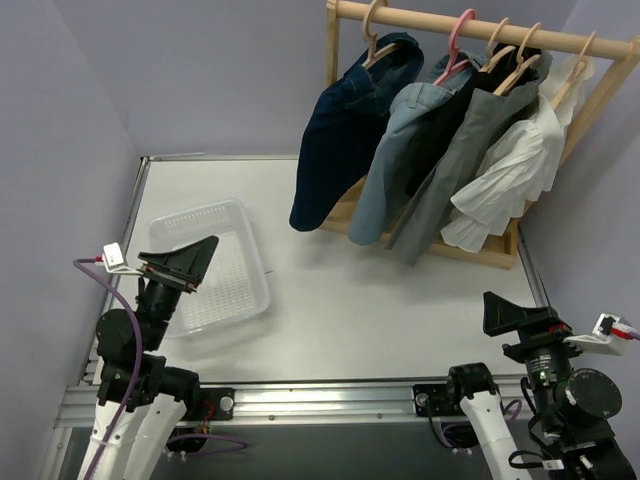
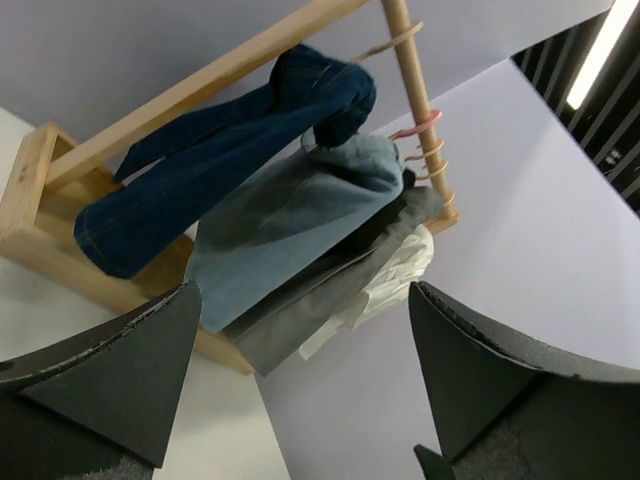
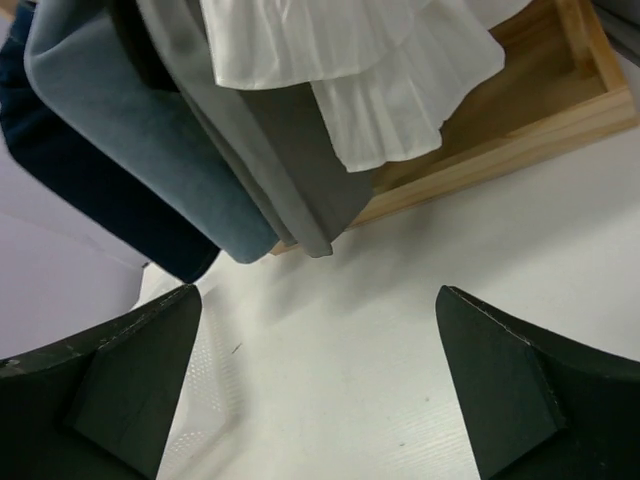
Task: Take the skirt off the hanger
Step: Pick up the hanger from the clothesline.
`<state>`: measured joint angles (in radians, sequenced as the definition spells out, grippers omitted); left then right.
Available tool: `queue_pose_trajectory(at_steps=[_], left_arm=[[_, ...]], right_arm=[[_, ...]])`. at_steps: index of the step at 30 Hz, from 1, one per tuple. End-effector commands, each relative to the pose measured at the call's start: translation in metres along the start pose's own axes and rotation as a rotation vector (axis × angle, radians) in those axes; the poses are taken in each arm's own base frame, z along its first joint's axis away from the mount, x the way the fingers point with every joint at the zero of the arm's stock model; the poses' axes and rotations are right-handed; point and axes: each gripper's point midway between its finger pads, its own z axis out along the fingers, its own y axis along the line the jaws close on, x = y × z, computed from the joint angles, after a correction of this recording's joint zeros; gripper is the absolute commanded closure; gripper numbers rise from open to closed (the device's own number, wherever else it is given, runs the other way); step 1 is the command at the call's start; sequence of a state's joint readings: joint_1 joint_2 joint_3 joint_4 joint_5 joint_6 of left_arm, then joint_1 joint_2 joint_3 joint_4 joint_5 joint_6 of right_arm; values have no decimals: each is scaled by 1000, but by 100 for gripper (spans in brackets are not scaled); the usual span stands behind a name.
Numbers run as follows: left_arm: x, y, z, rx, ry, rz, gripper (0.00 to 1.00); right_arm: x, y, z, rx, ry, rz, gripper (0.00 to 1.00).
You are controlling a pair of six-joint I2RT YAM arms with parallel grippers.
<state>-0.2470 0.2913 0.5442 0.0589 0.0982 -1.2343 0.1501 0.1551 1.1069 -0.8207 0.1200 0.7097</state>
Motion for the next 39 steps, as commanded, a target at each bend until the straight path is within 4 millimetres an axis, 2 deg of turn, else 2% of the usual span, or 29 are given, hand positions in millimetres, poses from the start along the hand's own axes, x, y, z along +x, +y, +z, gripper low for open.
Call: queue_pose_trajectory(at_steps=[1,2,4,5,7,9,10,11,12,13,14,15,17,19,20,22,23,24,25,26,27,28,29,31,32,34,35,39], left_arm=[[33,12,-1,-50,190,-5,6],[29,-15,3,83,186,73,6],[41,-32,7,167,279,121,6],[39,-44,10,225,270,158,6],[38,-41,22,194,281,114,6],[28,-49,33,227,224,-7,6],[29,-38,36,234,209,-56,6],[17,-61,35,345,159,-96,6],[19,-52,45,322,169,-112,6],[15,-65,50,336,176,-100,6],[16,-52,60,259,196,-44,6],[22,-49,68,225,246,0,6],[14,-57,81,169,263,173,6],[1,-57,93,96,228,281,6],[-9,-64,102,80,219,381,6],[-20,-72,115,74,198,469,6],[-26,-85,129,110,195,554,6],[-29,-93,134,131,196,594,6],[-29,-88,141,120,224,673,6],[-26,-78,157,109,255,698,6],[-32,-101,164,157,239,732,6],[-30,-100,170,176,263,780,6],[-25,-91,184,182,297,797,6],[-25,-104,194,223,305,856,5],[-21,-95,204,211,323,867,5],[-17,-102,211,228,335,904,5],[-16,-93,220,210,333,939,5],[-3,-80,241,203,356,995,6]], right_arm=[[-11,-17,12,168,0,3,0],[-14,-21,12,198,-9,0,0],[-15,-24,11,235,10,-9,0],[-20,-21,8,228,-1,1,0],[-16,-2,6,113,38,-19,0],[-11,24,5,-33,82,-32,0],[-11,24,5,-32,84,-12,0],[-7,22,7,-15,103,-1,0],[-2,24,9,-21,135,-5,0],[6,27,14,-21,190,-18,0],[12,27,16,-18,225,-28,0],[16,27,15,-13,260,-47,0],[24,26,17,-4,327,-100,0],[20,27,15,-3,314,-84,0],[15,25,15,9,285,-72,0],[7,33,8,-54,242,-54,0],[3,40,7,-88,226,-33,0],[0,42,5,-103,215,-18,0],[-1,44,5,-114,213,-6,0],[-2,48,4,-132,215,11,0],[-2,49,5,-135,221,16,0],[0,50,7,-132,228,17,0],[1,50,7,-131,233,21,0],[2,51,10,-124,242,22,0],[2,52,10,-123,242,23,0],[2,53,12,-123,250,18,0],[2,54,12,-125,250,16,0],[-1,61,15,-137,249,22,0]])
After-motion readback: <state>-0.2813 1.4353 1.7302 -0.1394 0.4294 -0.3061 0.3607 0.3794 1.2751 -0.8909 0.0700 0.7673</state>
